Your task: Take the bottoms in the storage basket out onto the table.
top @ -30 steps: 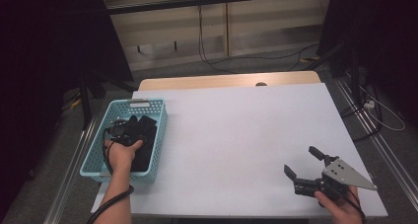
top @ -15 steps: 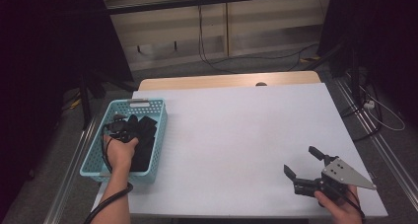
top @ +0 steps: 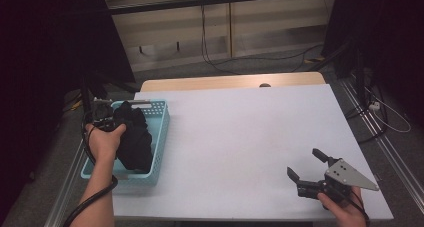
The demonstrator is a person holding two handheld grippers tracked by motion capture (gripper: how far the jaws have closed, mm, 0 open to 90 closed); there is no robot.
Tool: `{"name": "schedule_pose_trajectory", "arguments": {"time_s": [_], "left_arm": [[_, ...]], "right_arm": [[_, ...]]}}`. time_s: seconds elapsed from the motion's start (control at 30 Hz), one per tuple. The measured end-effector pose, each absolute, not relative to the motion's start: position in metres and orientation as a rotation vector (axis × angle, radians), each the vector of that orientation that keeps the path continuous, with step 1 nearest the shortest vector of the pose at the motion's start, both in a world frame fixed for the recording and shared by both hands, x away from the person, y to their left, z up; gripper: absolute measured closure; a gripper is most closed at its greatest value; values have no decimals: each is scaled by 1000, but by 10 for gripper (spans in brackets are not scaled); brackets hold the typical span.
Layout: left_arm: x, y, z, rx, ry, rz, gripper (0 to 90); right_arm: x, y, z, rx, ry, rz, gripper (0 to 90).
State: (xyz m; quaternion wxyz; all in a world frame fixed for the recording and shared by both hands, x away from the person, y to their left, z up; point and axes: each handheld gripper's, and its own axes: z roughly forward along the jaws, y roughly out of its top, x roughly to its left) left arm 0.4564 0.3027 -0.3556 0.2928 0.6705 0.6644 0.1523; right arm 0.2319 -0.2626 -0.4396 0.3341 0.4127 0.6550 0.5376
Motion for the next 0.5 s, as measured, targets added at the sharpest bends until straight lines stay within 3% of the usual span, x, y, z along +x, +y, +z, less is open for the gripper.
{"name": "schedule_pose_trajectory", "arguments": {"time_s": [0.5], "left_arm": [[453, 258, -286, 1754, 1445, 396, 715]], "right_arm": [[233, -262, -440, 1076, 1719, 1398, 15]]}}
